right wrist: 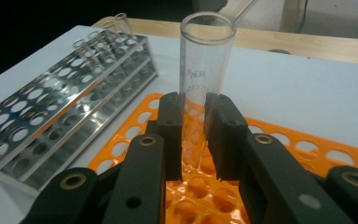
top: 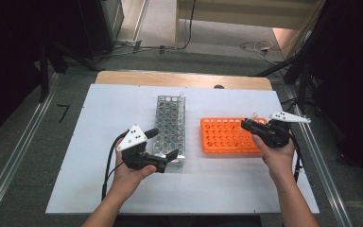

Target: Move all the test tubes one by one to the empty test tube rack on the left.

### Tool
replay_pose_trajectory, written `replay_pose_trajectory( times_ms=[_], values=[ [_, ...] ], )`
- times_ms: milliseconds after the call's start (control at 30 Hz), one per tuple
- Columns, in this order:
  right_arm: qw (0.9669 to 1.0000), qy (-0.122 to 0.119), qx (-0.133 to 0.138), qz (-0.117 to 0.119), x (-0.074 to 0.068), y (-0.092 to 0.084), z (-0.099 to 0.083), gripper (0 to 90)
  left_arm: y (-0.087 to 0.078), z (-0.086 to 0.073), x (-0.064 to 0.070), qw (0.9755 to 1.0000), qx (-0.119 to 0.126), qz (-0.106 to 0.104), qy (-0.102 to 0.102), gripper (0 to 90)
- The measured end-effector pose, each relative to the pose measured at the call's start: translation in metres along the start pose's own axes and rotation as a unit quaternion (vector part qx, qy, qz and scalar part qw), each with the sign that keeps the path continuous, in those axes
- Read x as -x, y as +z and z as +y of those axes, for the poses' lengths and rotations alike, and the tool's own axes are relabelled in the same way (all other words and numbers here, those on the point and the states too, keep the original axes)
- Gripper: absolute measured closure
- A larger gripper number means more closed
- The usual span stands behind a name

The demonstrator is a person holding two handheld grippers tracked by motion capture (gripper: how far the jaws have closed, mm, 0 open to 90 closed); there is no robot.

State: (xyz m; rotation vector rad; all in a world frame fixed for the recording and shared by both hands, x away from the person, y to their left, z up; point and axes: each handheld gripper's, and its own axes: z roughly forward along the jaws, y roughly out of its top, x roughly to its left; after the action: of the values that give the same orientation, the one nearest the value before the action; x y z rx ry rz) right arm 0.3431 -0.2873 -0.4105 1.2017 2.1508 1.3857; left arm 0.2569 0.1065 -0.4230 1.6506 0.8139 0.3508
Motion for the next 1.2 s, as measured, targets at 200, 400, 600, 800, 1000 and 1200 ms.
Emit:
replay_pose_trajectory(
  times_ms=[200, 400, 600, 800, 1000, 1200],
  values=[
    [0.9993, -0.021, -0.008, 0.031, -0.023, 0.003, 0.002, 74.2, 0.013, 0.009, 0.001, 1.0, 0.004, -0.008, -0.001, 0.0],
    [0.997, -0.041, -0.018, 0.064, -0.047, 0.009, 0.002, 74.2, 0.023, 0.017, 0.003, 0.9999, 0.009, -0.011, -0.001, 0.0],
    [0.9929, -0.062, -0.028, 0.098, -0.071, 0.015, 0.002, 74.2, 0.03, 0.02, 0.007, 0.9998, 0.011, -0.014, 0.013, 1.3],
    [0.9885, -0.077, -0.037, 0.125, -0.093, 0.02, 0.001, 74.2, 0.031, 0.021, 0.012, 0.9994, 0.015, -0.028, 0.011, 3.9],
    [0.985, -0.087, -0.042, 0.143, -0.108, 0.023, 0.0, 74.2, 0.033, 0.021, 0.02, 0.998, 0.01, -0.059, 0.019, 20.1],
    [0.9815, -0.103, -0.051, 0.153, -0.12, 0.026, -0.002, 74.2, 0.036, 0.022, 0.028, 0.9973, 0.002, -0.07, 0.024, 30.2]
  ],
)
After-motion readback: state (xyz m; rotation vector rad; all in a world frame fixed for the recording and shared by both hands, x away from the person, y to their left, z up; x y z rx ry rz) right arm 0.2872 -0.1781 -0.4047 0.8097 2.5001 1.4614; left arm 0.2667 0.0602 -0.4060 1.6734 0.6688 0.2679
